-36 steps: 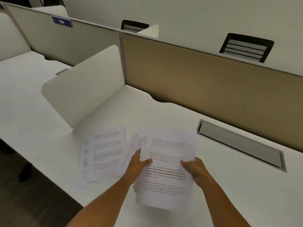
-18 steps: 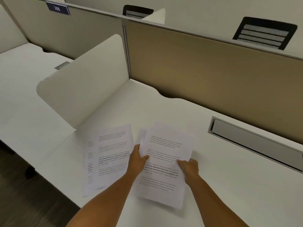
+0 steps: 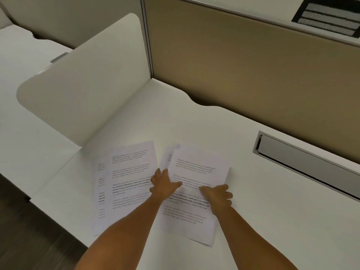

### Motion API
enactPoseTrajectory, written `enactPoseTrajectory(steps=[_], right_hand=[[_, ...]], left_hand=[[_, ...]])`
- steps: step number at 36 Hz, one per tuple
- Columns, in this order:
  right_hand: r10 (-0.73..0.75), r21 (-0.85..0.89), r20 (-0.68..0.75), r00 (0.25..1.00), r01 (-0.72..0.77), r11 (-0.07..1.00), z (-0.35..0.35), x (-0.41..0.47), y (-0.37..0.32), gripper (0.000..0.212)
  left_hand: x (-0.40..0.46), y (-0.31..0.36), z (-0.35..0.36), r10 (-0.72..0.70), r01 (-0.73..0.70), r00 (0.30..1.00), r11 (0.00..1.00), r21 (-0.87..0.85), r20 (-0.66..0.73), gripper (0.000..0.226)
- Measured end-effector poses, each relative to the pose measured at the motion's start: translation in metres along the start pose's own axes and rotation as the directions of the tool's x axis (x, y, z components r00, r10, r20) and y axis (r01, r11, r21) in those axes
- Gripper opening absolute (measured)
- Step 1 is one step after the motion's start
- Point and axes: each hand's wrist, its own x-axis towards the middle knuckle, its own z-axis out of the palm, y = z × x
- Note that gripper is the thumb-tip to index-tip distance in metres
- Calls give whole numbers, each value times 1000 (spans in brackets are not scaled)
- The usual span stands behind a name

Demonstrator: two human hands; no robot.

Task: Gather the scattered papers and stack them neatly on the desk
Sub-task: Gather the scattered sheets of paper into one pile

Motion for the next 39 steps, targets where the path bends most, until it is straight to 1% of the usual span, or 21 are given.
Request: enactPoseTrajectory(steps=[5,12,19,25,28,32,36,37,39], right_hand=[[-5,15,5,1000,5,1000,6,3,-2,94],[-32,135,72,997,22,991,6,6,-7,86],[-31,216,85,996,12,976,9,4,-8,80],[-5,204,73,997,-10,979,10,6,-10,87],[1,223,97,995,-23,975,12,9,-9,88],[-1,242,131,991,-31,970,16,15,-8,92],[3,253,156,988,-42,967,16,21,-5,76],[8,252,168,986,-51,966,15,21,-5,71],[14,268,208,978,-70,961,13,21,-5,61]], left_hand=[[1,5,3,-41,40,999,998,-49,-33,94],[1,10,1,-51,51,996,999,-5,-74,91],[2,12,-1,-62,65,994,998,24,-89,90],[6,13,-5,-94,92,994,995,-31,-60,91],[10,13,-6,-114,110,991,992,-61,-64,96],[11,12,-7,-133,127,988,989,-79,-78,97],[13,8,-11,-107,93,990,986,-136,-95,88],[13,7,-12,-92,77,992,984,-164,-87,85],[13,4,-16,-60,44,997,962,-271,-52,76]])
